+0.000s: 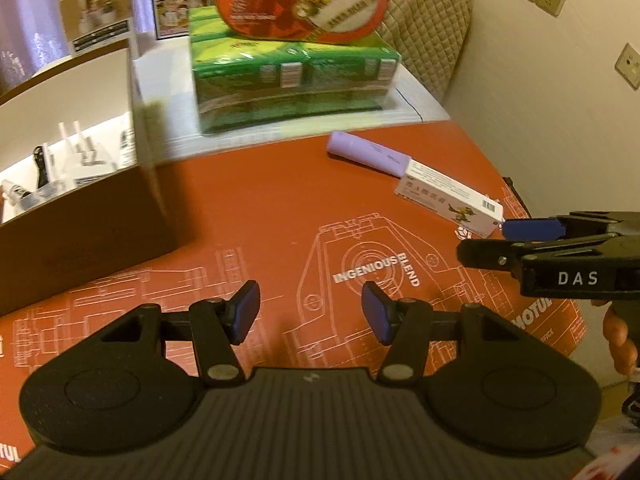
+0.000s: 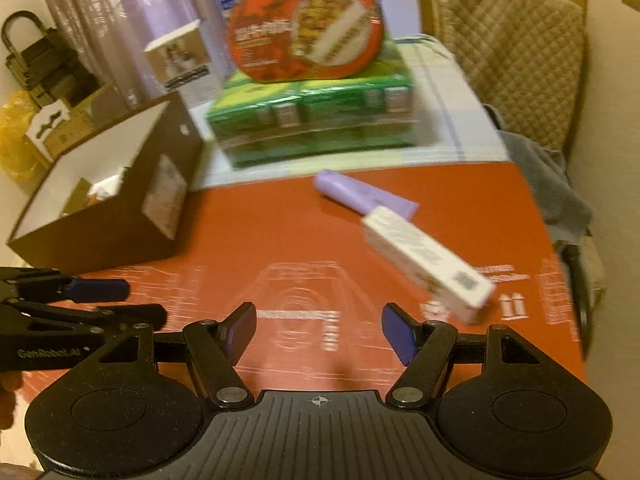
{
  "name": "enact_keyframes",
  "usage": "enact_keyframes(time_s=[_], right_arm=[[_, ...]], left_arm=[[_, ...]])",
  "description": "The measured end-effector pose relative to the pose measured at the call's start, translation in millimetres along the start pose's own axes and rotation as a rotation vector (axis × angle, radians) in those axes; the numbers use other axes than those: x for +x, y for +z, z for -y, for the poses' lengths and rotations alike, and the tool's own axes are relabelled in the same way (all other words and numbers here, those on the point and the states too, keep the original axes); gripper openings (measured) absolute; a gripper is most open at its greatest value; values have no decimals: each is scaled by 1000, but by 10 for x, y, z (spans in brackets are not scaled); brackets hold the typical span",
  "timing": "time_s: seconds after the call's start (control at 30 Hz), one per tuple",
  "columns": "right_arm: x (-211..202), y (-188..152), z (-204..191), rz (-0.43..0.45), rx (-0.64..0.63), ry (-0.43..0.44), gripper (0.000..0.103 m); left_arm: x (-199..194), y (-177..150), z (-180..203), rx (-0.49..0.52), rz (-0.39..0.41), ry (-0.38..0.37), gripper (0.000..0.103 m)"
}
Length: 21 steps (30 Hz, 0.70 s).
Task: Organize rigid objects
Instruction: 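Withdraw both tools from the brown box toward the purple tube and white box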
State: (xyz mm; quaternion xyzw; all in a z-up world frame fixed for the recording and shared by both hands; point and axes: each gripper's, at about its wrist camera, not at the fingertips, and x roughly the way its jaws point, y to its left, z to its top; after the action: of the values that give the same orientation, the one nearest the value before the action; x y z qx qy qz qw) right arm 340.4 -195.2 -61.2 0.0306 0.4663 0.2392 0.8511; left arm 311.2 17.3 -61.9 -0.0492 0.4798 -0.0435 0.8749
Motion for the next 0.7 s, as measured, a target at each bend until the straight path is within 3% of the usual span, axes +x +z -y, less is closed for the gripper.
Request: enact_keyframes(time_s=[0.43, 0.7], right_arm=[[87, 51, 492, 39, -125, -83, 66], [404, 199, 546, 34, -242, -89, 54]], left_arm=[[423, 230, 350, 51, 10, -4, 52], [679, 419, 397, 95, 25, 3, 52]])
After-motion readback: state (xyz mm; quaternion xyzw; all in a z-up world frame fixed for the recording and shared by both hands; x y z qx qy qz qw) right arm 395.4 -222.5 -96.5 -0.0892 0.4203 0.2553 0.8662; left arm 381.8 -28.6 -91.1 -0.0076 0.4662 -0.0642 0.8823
